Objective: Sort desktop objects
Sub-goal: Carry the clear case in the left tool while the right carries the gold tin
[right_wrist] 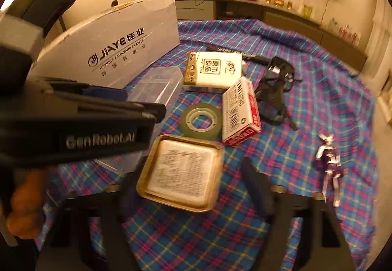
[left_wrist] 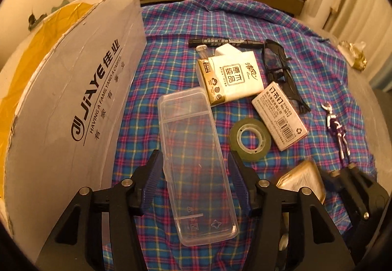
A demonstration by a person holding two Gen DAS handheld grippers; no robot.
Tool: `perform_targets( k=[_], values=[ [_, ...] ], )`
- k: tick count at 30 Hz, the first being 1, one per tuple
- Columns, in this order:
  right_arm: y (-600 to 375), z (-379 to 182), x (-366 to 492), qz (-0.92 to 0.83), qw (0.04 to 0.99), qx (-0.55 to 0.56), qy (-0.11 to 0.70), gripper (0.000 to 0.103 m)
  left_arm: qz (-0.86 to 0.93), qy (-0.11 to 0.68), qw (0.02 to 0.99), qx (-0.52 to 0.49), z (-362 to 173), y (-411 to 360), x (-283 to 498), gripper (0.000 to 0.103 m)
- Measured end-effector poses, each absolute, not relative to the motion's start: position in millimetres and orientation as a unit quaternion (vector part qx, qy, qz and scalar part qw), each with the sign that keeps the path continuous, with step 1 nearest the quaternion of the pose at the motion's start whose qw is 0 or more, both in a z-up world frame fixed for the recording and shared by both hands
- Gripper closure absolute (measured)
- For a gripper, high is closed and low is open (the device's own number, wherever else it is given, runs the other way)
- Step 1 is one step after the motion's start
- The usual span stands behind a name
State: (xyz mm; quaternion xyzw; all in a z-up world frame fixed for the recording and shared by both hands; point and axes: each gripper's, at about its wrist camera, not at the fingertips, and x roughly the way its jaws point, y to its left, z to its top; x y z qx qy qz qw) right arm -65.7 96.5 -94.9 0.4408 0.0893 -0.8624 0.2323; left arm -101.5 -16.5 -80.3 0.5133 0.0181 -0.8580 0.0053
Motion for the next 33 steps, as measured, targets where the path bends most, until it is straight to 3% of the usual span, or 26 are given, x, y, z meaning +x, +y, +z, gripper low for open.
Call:
perform_targets(
  k=[3,8,14,33],
  values=[
    [103.7,-94.1,-71.0,-0.862,0.231,0.447,0.068,0.053,-0.856,0.031,0.001,0.516,-79.7,-19.2,-100.0,0.045],
    [107.5,-92.4,-70.9,-0.861,0.234,0.449,0.047,0.053,-0.832,0.005,0.018,0.554,-104.3,-15.8,-112.6,0.036],
    [105.6,-87.5,-68.6,-0.862,0.239,0.444,0.043,0.053,-0.848,0.079,-0.001,0.523,-94.5,-38.5,-107.0,0.049],
    [102.5,-52.2,-48.1,-0.881,0.235,0.407,0.059,0.053,-0.885,0.054,-0.016,0.462,-20.5,-41.3,-49.5,0.049]
  ],
)
